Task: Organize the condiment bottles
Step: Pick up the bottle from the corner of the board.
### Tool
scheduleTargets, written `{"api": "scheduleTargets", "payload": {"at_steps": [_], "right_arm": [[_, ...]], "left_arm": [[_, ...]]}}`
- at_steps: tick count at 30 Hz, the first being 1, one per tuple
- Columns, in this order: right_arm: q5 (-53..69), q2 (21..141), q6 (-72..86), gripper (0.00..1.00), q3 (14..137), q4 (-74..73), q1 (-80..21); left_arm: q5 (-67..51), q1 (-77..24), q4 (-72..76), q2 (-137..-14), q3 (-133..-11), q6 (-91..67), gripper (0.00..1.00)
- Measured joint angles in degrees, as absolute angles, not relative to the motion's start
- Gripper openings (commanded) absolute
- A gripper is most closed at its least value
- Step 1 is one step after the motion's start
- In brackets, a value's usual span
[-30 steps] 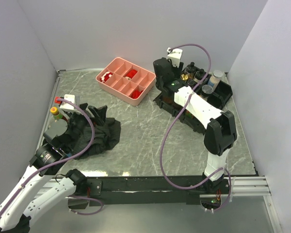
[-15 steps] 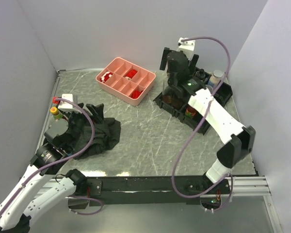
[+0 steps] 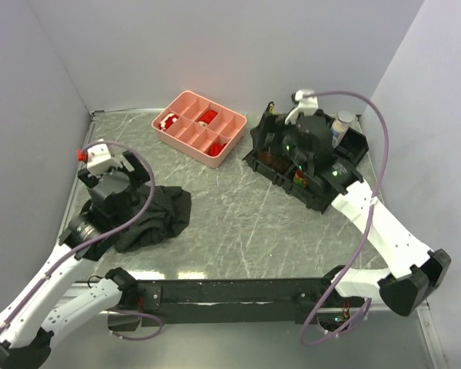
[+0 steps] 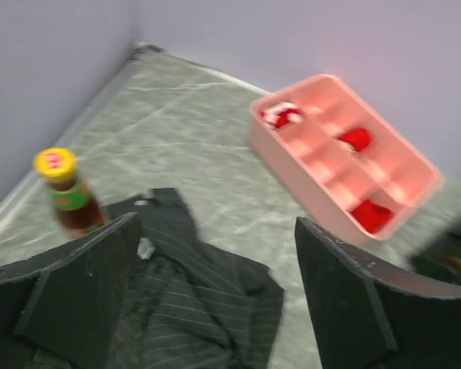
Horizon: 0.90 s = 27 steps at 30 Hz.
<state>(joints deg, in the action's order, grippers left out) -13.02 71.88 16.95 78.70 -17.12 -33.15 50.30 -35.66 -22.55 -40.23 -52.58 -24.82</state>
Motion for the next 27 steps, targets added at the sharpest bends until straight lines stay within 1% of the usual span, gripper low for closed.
{"api": "scheduleTargets", "payload": {"at_steps": [3, 5, 9, 13, 20, 24, 27], "right_arm": [[-8.71, 68.86, 18.15, 1.0, 71.61, -15.16, -33.23], [-6.55, 68.51, 18.63, 1.0, 68.64, -15.29, -33.23], [-2.63, 67.81, 20.12, 1.0, 63.66, -14.57, -33.23], [1.58, 64.55, 21.96, 1.0, 57.8, -12.95, -33.23], [4.71, 58.59, 23.18, 1.0, 56.86, -12.69, -33.23], [5.74, 54.83, 24.03, 1.0, 55.37, -10.66, -33.23], [5.74, 52.9, 24.58, 1.0, 54.33, -10.17, -33.23]], "left_arm": [[54.24, -33.32, -24.53, -43.83, -54.92, -26.11, 0.89], [54.63, -30.7, -24.88, -45.74, -55.72, -26.72, 0.91], [52.18, -22.31, -27.09, -50.78, -59.27, -28.69, 0.93], [48.8, -14.98, -28.14, -56.18, -63.07, -29.87, 0.94], [40.42, -1.69, -28.42, -60.95, -63.68, -30.7, 0.89], [37.39, 3.75, -28.1, -64.2, -63.68, -30.98, 0.87], [36.05, 5.34, -28.14, -68.03, -63.66, -31.29, 0.79]]}}
